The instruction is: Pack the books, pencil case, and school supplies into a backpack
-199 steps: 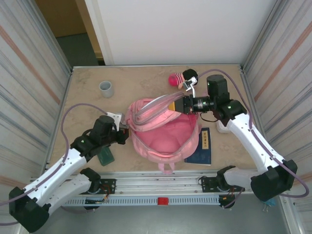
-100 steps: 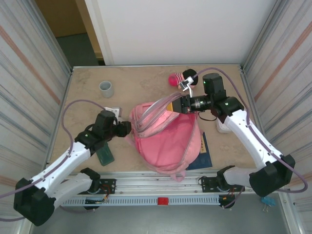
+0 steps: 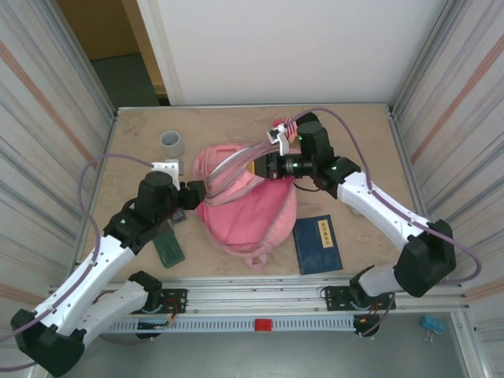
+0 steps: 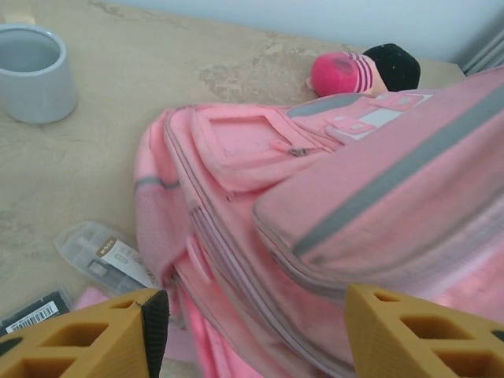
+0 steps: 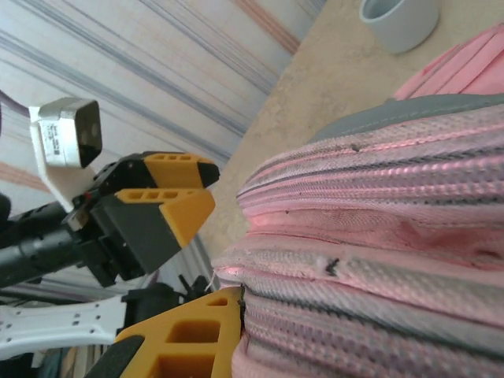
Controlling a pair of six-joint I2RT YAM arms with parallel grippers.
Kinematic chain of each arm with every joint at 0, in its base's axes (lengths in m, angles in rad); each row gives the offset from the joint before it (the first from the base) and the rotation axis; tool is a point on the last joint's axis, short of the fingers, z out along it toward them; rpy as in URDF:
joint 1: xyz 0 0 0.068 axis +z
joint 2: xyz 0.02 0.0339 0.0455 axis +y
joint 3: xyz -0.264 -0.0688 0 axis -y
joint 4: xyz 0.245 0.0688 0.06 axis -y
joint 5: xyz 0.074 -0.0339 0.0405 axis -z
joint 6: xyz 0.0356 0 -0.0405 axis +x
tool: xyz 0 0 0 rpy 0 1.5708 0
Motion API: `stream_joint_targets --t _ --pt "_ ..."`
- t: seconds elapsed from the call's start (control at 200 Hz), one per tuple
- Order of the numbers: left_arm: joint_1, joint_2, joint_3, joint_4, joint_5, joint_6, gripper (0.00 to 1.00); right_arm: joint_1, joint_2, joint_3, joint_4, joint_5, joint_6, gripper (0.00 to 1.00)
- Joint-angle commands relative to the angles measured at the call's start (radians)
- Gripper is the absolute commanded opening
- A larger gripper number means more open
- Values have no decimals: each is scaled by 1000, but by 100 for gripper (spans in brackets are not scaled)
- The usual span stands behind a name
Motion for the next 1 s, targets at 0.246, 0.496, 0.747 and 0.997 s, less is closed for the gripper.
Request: stream_joint_targets --t 0.246,0.496,0.747,0.997 --pt "5 54 20 20 12 -55 62 59 92 -26 160 73 86 22" --pt "6 53 13 9 16 -65 63 89 -1 -48 -265 278 147 66" --pt "-5 87 -9 2 186 -175 61 86 -209 -141 -580 454 150 77" --pt "-217 129 -75 174 230 -274 60 -75 -361 -204 -743 479 77 78"
